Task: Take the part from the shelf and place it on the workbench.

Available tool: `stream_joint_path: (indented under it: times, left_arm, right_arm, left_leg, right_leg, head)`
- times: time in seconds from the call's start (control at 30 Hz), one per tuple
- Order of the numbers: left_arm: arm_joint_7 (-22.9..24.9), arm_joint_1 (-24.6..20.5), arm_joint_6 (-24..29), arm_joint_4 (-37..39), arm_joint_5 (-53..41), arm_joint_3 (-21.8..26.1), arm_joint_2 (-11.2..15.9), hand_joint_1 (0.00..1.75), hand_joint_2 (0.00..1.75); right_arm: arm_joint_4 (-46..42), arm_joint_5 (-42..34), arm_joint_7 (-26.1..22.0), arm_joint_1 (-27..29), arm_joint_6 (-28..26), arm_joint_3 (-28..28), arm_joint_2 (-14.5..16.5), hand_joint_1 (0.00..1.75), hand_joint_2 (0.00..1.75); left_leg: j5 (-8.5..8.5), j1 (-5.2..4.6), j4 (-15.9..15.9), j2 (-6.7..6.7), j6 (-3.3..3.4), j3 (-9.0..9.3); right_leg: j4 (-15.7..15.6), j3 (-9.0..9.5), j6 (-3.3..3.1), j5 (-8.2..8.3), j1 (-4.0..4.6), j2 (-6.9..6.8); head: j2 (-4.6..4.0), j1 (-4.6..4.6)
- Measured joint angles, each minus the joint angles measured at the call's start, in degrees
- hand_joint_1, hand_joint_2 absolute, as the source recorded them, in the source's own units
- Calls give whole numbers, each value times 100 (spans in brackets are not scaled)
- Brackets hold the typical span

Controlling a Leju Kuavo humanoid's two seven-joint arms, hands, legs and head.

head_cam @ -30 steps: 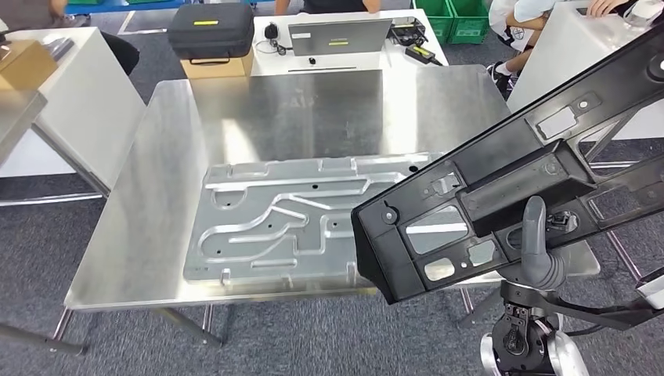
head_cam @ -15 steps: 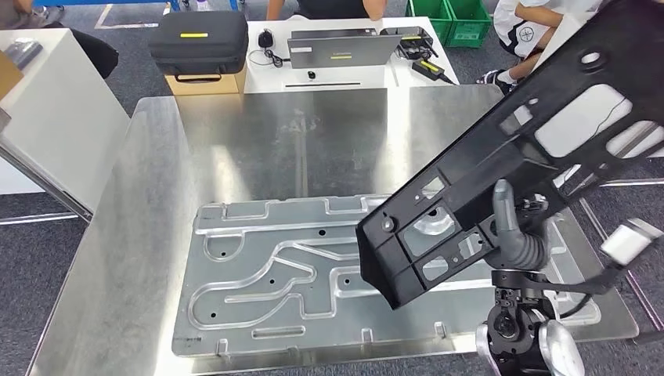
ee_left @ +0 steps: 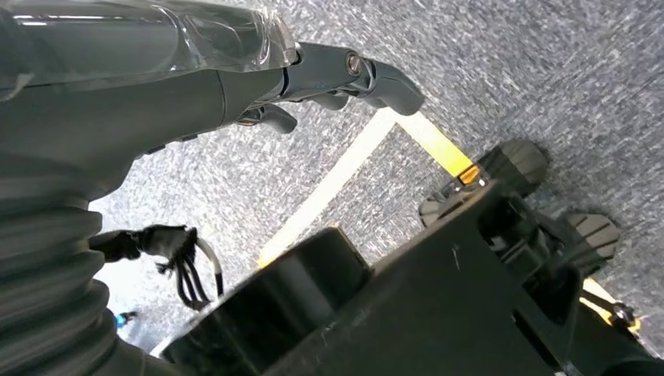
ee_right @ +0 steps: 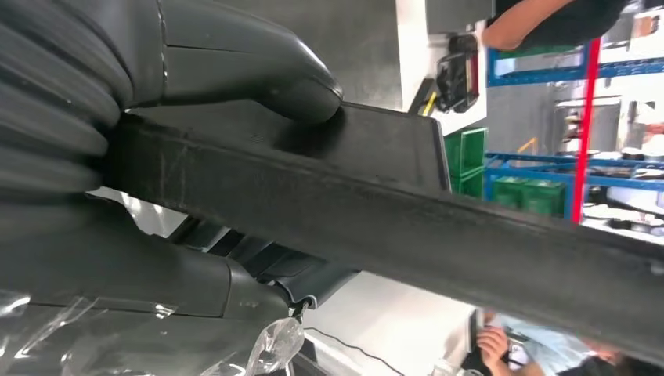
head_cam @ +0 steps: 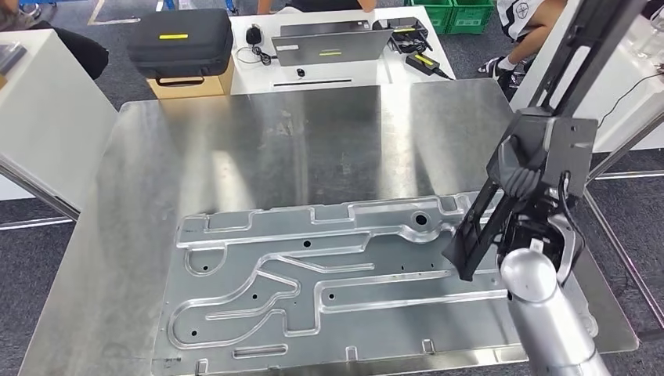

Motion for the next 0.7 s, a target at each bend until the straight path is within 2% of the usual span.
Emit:
stream_joint_path:
  times: [0.1,0.17,0.23,0.3,0.53,0.7]
  left_arm:
    - [53,28,-33,0,-38,-3,1,0,175]
    - [107,12,-38,0,-35,-4,-1,0,175]
    - [189,-21,8,0,-21,-3,-1,0,175]
    - [278,-24,108,0,-18,-1,-1,0,175]
    - [451,-30,266,0,-56,8,-1,0,175]
    - [494,-46,258,0,-62,8,3,0,175]
  right_arm:
    - [437,-283,-9,-144,2,58,-107,175,175]
    - [698,-471,-10,-333,-4,82,-172,175,175]
    - [897,-501,17,-541,-8,90,-246,175,175]
    - [1045,-437,42,-643,-9,92,-322,175,175]
    - [1428,-412,-150,-765,14,204,-381,175,175]
    - [1564,-712,-437,-848,72,247,-318,175,175]
  left_leg:
    - [-11,17,-30,0,3,155]
    - [-91,33,-99,3,-12,209]
    - [-181,67,-220,5,-60,212]
    - [-200,92,-283,5,-92,198]
    - [-235,49,-225,3,-49,242]
    - [-235,31,-195,2,-41,244]
  right_leg:
    - [-193,267,9,-93,17,9]
    - [-340,386,-15,-212,40,20]
    - [-419,363,-66,-254,70,34]
    - [-414,313,-93,-219,88,39]
    - [-409,373,-61,-251,68,31]
    - [-381,372,-50,-249,45,30]
  head:
    - [1,-14]
    - [4,-22]
    - [8,-30]
    - [8,-36]
    - [8,-39]
    - [8,-39]
